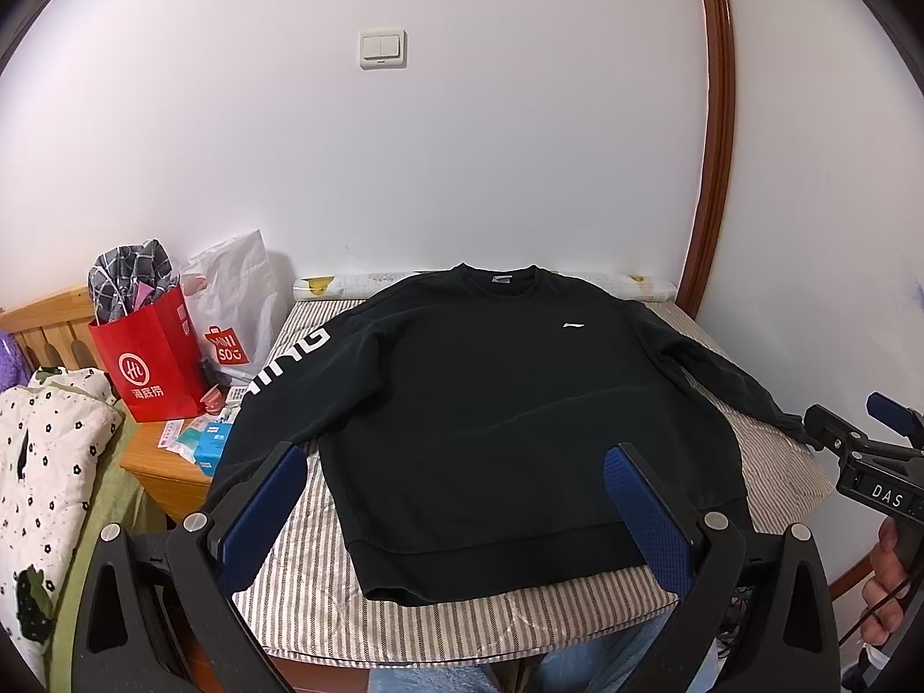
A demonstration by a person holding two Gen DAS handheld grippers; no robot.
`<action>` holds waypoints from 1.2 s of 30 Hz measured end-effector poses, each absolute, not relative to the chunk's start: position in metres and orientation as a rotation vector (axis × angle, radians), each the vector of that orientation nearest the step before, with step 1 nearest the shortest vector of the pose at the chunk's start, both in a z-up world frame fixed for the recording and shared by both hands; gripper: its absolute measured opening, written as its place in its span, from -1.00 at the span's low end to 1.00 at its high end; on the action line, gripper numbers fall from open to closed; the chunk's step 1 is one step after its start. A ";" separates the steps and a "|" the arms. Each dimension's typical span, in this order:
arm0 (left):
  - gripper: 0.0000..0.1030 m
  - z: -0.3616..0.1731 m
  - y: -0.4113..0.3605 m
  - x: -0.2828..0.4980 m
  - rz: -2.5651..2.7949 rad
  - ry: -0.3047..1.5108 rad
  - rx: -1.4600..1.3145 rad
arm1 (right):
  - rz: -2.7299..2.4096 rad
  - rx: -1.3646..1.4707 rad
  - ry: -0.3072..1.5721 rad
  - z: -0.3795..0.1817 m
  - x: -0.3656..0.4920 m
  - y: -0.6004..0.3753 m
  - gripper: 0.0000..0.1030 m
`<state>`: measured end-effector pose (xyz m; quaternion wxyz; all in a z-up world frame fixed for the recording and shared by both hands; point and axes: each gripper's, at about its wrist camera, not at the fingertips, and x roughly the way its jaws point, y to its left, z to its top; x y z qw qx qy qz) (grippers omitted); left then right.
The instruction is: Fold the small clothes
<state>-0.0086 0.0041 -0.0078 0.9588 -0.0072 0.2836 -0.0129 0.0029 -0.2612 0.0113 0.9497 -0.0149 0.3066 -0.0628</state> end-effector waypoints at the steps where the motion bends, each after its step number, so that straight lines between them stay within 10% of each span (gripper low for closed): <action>1: 1.00 -0.008 0.004 -0.008 -0.028 0.574 -0.013 | -0.128 -0.031 0.624 0.011 0.003 -0.261 1.00; 36: 1.00 -0.034 0.038 0.044 -0.035 0.620 -0.093 | -0.136 -0.037 0.693 -0.019 0.046 -0.254 1.00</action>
